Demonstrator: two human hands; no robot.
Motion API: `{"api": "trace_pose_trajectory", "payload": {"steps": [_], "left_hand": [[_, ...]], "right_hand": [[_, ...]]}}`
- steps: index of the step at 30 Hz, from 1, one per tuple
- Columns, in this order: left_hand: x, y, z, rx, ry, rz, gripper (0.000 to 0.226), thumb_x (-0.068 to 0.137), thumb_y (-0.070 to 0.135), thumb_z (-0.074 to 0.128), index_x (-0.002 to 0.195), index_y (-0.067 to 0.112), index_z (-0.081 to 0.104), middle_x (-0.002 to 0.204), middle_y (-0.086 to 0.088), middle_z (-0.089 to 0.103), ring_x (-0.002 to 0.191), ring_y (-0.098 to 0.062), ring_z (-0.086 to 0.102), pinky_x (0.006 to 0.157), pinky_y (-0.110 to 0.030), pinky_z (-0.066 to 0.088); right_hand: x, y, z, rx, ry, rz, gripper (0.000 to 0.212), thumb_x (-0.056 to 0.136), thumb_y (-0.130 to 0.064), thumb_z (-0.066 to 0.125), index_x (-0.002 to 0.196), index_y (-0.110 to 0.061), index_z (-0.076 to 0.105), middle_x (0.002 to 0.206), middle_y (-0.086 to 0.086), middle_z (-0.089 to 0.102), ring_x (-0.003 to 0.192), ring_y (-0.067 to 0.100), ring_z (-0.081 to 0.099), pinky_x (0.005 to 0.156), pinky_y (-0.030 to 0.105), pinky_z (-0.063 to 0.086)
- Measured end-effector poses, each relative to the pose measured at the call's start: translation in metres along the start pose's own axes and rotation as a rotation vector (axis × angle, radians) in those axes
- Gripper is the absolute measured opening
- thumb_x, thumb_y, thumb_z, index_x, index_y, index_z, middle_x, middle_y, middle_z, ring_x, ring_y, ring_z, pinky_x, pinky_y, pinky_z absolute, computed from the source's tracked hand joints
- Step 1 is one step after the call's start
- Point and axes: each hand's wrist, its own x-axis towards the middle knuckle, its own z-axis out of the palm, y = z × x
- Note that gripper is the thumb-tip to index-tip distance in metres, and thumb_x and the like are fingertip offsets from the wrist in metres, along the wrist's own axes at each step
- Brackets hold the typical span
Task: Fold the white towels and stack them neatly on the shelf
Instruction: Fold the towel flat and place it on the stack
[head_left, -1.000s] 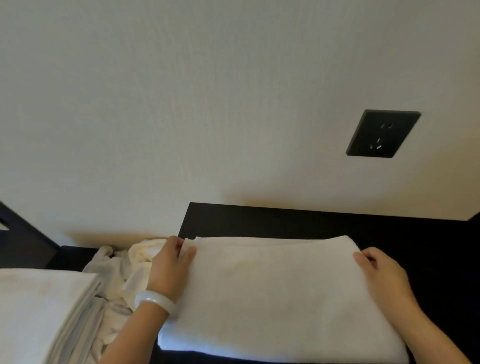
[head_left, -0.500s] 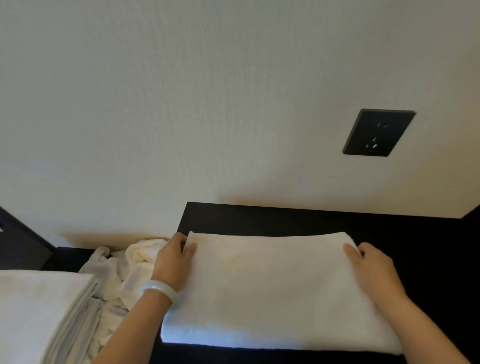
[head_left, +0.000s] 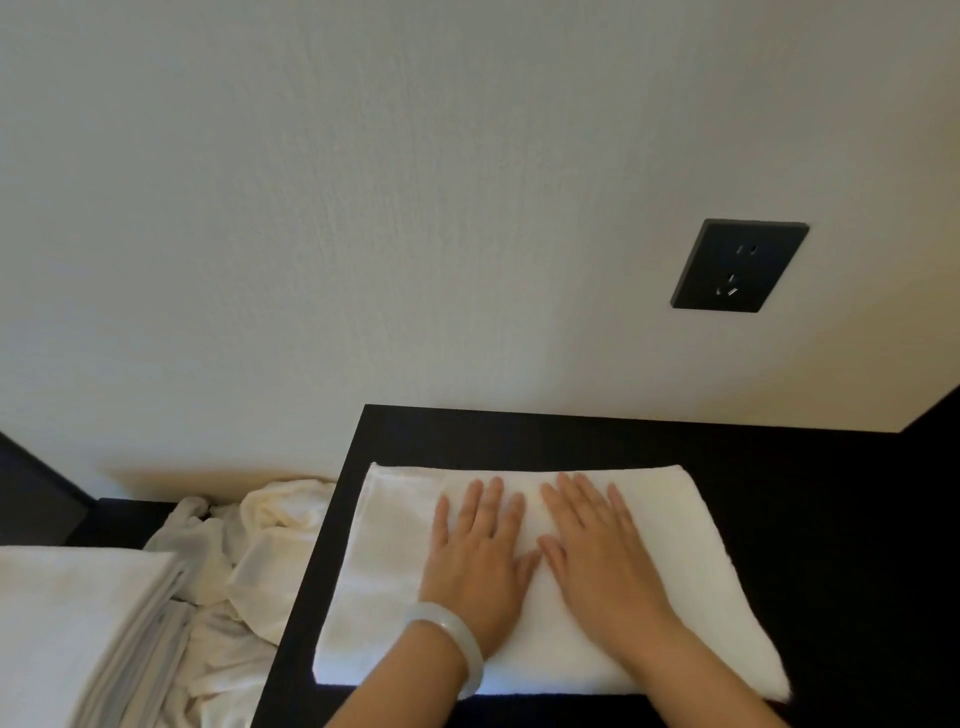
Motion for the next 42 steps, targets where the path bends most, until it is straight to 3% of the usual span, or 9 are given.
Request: {"api": "trace_pose_trajectory", "payload": {"steps": [2,5,7,13,19,24,31,37,42], "left_hand": [[0.000,-0.006,0.014,0.026,-0.039,-0.014,0.087,0.065,0.067,-0.039,0.145,0.037,-0.026,0.156,0.007,-0.029,0.147,-0.019,-0.023,0.116,-0.053,-0.017],[-0.007,-0.031,0.020,0.059,-0.019,-0.108,0.068,0.094,0.064,-0.006,0.154,0.038,0.011,0.163,0.005,0.009,0.149,-0.021,0.014,0.112,-0.060,0.006],[-0.013,-0.043,0.024,0.032,-0.037,-0.206,0.069,0.096,0.065,0.002,0.153,0.033,0.023,0.160,0.004,0.024,0.146,-0.021,0.026,0.109,-0.061,0.011],[-0.015,-0.045,0.012,0.012,0.021,-0.246,0.095,0.049,0.070,-0.050,0.137,0.037,-0.037,0.151,0.007,-0.038,0.145,-0.017,-0.026,0.115,-0.058,-0.015],[-0.008,0.009,0.003,0.054,0.085,-0.010,0.078,0.091,0.058,-0.016,0.154,0.026,0.017,0.162,-0.002,0.006,0.150,-0.025,0.007,0.116,-0.053,-0.001],[-0.022,0.008,0.022,0.005,-0.063,-0.005,0.059,0.101,0.049,0.010,0.149,0.027,0.037,0.155,-0.001,0.035,0.142,-0.023,0.035,0.110,-0.052,0.016],[-0.049,-0.060,0.023,0.029,0.087,-0.206,0.078,0.074,0.066,-0.034,0.147,0.039,-0.026,0.155,0.012,-0.030,0.146,-0.014,-0.021,0.121,-0.049,-0.006],[-0.064,-0.063,0.016,0.101,0.144,-0.323,0.083,0.092,0.058,-0.017,0.154,0.018,0.021,0.161,-0.009,0.017,0.148,-0.032,0.018,0.117,-0.055,0.013],[-0.050,0.032,0.018,0.084,0.198,0.027,0.060,0.100,0.038,0.020,0.152,0.008,0.025,0.160,-0.014,0.012,0.148,-0.034,0.012,0.118,-0.053,0.008]], "right_hand": [[-0.001,0.012,0.013,-0.010,-0.046,0.017,0.073,0.082,-0.067,-0.012,0.147,-0.035,-0.020,0.161,-0.012,-0.019,0.144,0.003,-0.025,0.111,0.029,-0.028],[-0.007,0.054,0.016,-0.074,0.018,0.178,0.103,0.065,-0.077,-0.034,0.154,-0.029,-0.013,0.162,-0.010,-0.015,0.145,0.004,-0.021,0.118,0.035,-0.020],[-0.013,0.079,0.009,-0.104,0.029,0.320,0.096,0.075,-0.074,-0.026,0.155,-0.025,-0.011,0.164,-0.007,-0.011,0.148,0.009,-0.015,0.121,0.039,-0.013],[-0.018,0.093,-0.011,0.008,-0.085,0.482,0.076,0.096,-0.063,0.015,0.155,-0.022,-0.010,0.165,-0.002,-0.002,0.151,0.013,-0.006,0.123,0.042,-0.004],[-0.014,0.022,-0.011,-0.044,0.258,0.165,0.072,0.094,-0.052,0.013,0.155,-0.014,0.021,0.163,0.007,0.016,0.151,0.023,0.011,0.121,0.042,-0.003],[-0.031,0.026,0.018,0.046,0.021,0.104,0.081,0.074,-0.061,-0.015,0.150,-0.030,-0.017,0.161,-0.012,-0.019,0.141,0.001,-0.026,0.114,0.029,-0.024],[-0.049,0.066,0.014,-0.036,0.049,0.298,0.067,0.098,-0.057,0.012,0.152,-0.029,-0.016,0.158,-0.011,-0.021,0.146,0.006,-0.019,0.121,0.035,-0.011],[-0.066,0.079,-0.005,-0.215,0.094,0.549,0.071,0.097,-0.057,0.011,0.154,-0.018,-0.005,0.164,0.006,0.002,0.152,0.021,0.000,0.123,0.046,0.000],[-0.053,-0.012,0.015,-0.109,0.226,0.128,0.069,0.096,-0.041,0.033,0.151,-0.004,0.014,0.161,0.014,0.011,0.150,0.026,0.012,0.121,0.041,-0.011]]}}
